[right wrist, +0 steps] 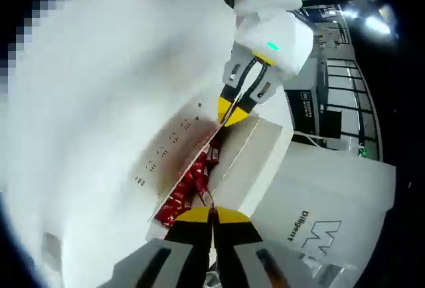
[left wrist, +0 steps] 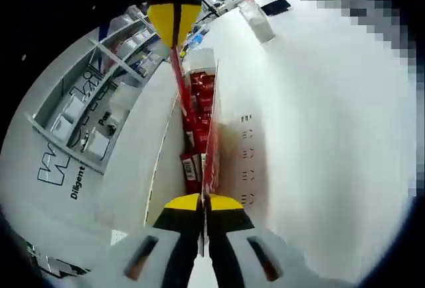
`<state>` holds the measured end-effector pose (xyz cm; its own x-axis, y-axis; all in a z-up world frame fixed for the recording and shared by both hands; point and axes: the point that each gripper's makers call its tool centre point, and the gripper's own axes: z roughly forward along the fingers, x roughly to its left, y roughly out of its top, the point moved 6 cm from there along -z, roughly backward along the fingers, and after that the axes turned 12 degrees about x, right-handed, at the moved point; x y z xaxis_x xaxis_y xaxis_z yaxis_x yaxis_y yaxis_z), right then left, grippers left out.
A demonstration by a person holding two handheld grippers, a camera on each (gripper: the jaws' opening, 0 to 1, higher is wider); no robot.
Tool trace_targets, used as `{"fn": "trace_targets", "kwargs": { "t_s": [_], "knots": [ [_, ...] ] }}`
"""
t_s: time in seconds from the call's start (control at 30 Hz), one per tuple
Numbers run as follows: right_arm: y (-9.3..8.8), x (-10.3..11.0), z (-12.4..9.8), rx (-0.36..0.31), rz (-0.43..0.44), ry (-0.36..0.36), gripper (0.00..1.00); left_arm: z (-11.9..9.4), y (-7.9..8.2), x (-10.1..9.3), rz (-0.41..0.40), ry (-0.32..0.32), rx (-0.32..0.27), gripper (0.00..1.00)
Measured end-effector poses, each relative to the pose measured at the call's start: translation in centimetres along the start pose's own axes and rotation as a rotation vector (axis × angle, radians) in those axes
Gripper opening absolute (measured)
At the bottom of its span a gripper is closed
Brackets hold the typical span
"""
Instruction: Tear open the coffee pouch, take out the coffee, and pour the coffee from the pouch into the cup
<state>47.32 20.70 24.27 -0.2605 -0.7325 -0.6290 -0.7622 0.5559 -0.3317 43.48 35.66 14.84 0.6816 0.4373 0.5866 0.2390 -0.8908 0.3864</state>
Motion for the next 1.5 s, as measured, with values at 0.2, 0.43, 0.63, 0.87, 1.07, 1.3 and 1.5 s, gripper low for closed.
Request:
{"fn": "trace_targets", "kwargs": {
  "t_s": [0.2,0.43,0.63,0.87,1.07,1.3,1.5],
  "knots": [
    [-0.7,-2.1,-2.9,0.012,0.003,-0.033,0.01,0.3,0.2,1.1,-0.034,-0.085,0.000,0.05],
    [-1.0,-3.4,-5.6,0.032,0.014,-0.084,0.01,0.8,-0.1,2.5,-0.094,-0.261,-0.034,0.03],
    [-1.3,-3.1,-6.8,0.024,0.030,-0.111,0.01,0.4,0.1,2.8,-0.058,-0.345,-0.035,0.02],
    [-2.8,-2.5,-7.9,0.019,0.073,-0.129,0.01,0.8,-0.8,3.9,-0.064,-0.447,-0.077,0.02],
    [-4.0,-2.1,-8.3,-0.003,0.116,-0.149,0.01,2.0,-0.9,5.3,-0.109,-0.480,-0.120,0.04],
    [-4.3,-1.3,-7.9,-0.012,0.149,-0.149,0.01,2.8,-0.8,6.2,-0.215,-0.391,-0.225,0.25],
    [-3.6,-0.9,-7.7,-0.024,0.199,-0.161,0.01,2.9,-0.7,6.4,-0.234,-0.318,-0.303,0.50]
  ]
}}
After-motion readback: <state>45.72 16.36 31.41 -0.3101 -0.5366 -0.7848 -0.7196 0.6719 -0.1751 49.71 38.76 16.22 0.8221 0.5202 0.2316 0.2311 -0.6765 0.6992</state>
